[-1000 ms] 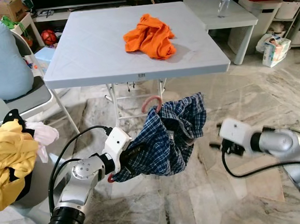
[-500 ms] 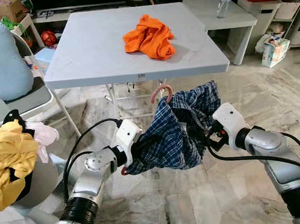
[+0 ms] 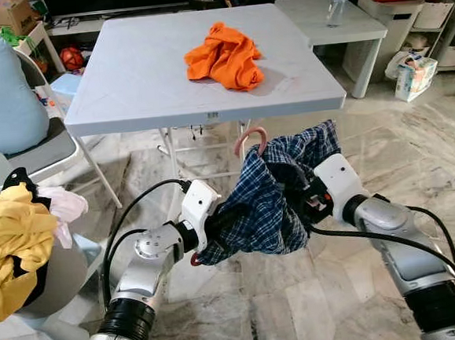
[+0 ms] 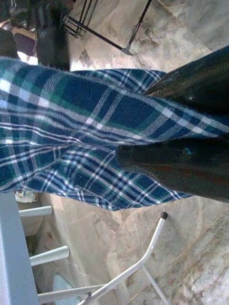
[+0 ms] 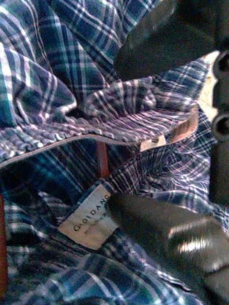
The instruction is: Hang hanger
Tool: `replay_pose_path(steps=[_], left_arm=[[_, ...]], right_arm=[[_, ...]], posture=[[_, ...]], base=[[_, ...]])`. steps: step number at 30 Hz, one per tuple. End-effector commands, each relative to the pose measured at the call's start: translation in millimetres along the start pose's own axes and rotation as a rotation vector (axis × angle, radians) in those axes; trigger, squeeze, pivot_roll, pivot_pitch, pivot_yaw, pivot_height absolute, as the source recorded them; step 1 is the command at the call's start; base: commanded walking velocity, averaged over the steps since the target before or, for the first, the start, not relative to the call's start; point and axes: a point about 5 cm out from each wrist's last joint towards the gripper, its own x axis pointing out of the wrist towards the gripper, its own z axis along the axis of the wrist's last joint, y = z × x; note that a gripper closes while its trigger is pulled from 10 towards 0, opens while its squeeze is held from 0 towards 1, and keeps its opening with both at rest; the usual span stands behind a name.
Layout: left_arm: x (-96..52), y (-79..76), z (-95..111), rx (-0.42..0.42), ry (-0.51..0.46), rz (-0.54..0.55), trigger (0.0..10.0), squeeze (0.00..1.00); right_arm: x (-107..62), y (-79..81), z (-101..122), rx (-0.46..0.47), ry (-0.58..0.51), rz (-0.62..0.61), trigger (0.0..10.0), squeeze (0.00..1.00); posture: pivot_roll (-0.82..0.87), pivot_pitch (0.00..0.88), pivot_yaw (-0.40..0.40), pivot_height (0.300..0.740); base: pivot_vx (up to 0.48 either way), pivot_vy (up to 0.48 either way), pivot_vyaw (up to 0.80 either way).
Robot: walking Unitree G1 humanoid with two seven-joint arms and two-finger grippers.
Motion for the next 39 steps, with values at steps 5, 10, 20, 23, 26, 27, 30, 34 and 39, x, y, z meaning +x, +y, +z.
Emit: replay_pose_path(steps=[5,10,20,23,26,27,30,34,39], left_arm=[[3.4,-5.4,11,0.010,-0.035,-0.051,0.0,0.00],[1.8,-4.9,10,0.009,-0.032,-0.052,0.0,0.00],[-4.1,-1.7,6,0.018,0.000,-0.039,0.0,0.00],[-6.8,-1.8,2,0.029,0.032,-0.048,0.0,0.00],[-12.3,-4.3,-4,0.059,0.082,-0.084,0.0,0.00],[-13.6,-4.8,-5,0.062,0.092,-0.091,0.0,0.00],[-23.8,-8.8,-13,0.094,0.159,-0.150,0.0,0.00],[-30.6,-8.8,-17,0.102,0.182,-0.153,0.0,0.00],[-36.6,-15.0,-16,0.119,0.191,-0.199,0.0,0.00]], right_arm=[[4.9,-11.5,4,0.016,-0.014,-0.099,0.0,0.00],[3.8,-19.3,2,-0.001,-0.007,-0.117,0.0,0.00],[-8.8,-53.3,-5,-0.059,0.027,-0.184,0.0,0.00],[-11.4,-68.1,1,-0.071,0.014,-0.240,0.0,0.00],[-11.1,-83.3,14,-0.100,-0.024,-0.325,0.0,0.00],[-10.9,-85.8,17,-0.103,-0.034,-0.342,0.0,0.00],[-8.7,-94.8,35,-0.123,-0.088,-0.412,0.0,0.00],[-5.1,-95.8,49,-0.140,-0.131,-0.421,0.0,0.00],[3.5,-94.5,50,-0.157,-0.123,-0.405,0.0,0.00]], posture=[[0.03,0.055,-0.002,0.740],[0.03,0.054,-0.004,0.740],[0.03,0.054,-0.003,0.740],[0.03,0.052,-0.001,0.740],[0.04,0.049,-0.001,0.740],[0.04,0.049,-0.001,0.740],[0.05,0.046,-0.003,0.740],[0.05,0.043,-0.009,0.740],[0.05,0.042,-0.014,0.740]], base=[[0.000,0.000,0.00],[0.000,0.000,0.00],[0.000,0.000,0.00],[0.000,0.000,0.00],[0.000,0.000,0.00],[0.000,0.000,0.00],[0.000,0.000,0.00],[0.000,0.000,0.00],[0.000,0.000,0.00]])
